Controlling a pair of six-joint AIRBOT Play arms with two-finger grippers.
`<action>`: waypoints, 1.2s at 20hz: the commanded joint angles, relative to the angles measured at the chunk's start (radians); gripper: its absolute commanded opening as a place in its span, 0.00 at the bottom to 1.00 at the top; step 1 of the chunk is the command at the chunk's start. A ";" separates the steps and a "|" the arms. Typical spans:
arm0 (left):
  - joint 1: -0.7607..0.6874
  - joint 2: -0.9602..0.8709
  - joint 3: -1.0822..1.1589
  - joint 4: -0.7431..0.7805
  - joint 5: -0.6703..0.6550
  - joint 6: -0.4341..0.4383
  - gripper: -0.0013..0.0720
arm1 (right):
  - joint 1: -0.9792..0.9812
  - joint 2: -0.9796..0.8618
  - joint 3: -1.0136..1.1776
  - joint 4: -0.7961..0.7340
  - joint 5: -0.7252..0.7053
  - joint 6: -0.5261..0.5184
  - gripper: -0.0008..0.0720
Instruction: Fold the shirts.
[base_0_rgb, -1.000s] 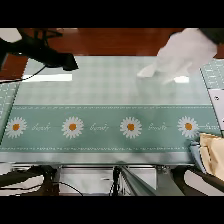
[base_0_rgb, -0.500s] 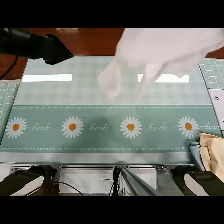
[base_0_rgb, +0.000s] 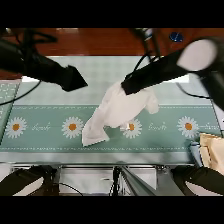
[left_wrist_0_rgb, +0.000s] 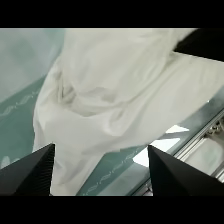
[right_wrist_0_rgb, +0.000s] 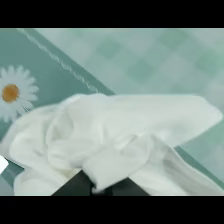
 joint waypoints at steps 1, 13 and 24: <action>-0.040 0.001 -0.152 -0.002 0.000 0.000 1.00 | 0.050 -0.192 0.000 -0.228 0.113 0.016 0.06; 0.156 -0.001 -0.397 0.086 0.041 0.216 0.99 | -0.283 0.036 0.000 -0.466 0.181 0.008 0.69; 0.336 -0.050 -0.828 -0.159 0.204 0.390 1.00 | -0.875 0.088 -0.146 0.076 0.243 -0.160 0.69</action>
